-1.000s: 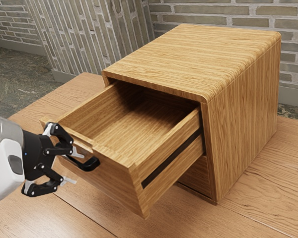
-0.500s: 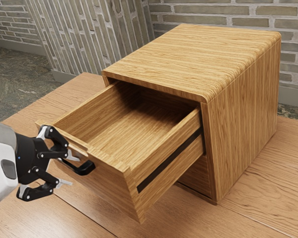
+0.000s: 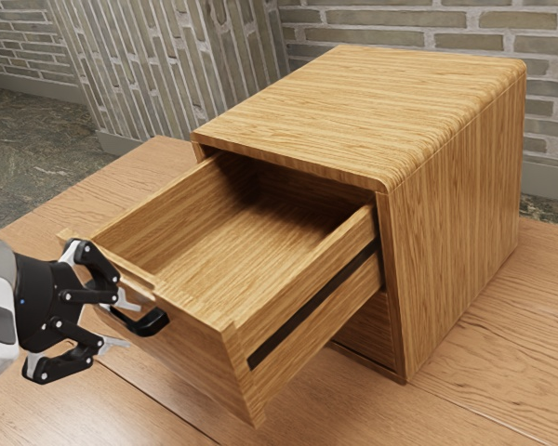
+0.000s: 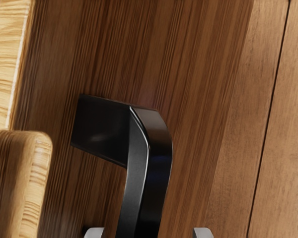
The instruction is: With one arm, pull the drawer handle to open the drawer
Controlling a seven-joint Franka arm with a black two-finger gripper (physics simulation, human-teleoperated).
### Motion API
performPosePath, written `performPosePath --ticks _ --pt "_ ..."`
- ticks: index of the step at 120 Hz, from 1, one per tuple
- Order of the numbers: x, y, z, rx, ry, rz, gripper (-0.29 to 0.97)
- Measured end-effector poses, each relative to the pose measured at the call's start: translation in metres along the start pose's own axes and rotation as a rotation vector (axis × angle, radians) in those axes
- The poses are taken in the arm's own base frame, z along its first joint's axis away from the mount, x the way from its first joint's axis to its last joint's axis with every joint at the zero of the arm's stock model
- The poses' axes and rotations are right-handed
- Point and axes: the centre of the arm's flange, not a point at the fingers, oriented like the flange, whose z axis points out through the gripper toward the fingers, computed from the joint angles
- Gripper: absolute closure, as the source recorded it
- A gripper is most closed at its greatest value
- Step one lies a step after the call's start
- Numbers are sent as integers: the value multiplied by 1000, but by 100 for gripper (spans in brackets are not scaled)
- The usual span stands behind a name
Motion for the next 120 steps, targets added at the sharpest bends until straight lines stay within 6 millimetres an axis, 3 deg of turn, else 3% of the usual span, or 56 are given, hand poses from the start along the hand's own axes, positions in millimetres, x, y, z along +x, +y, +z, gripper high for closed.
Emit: performPosePath --ticks 81,120 --pt "-5 -1 -7 15 -6 -17 47" --pt "-1 -3 -30 62 -31 -25 47"
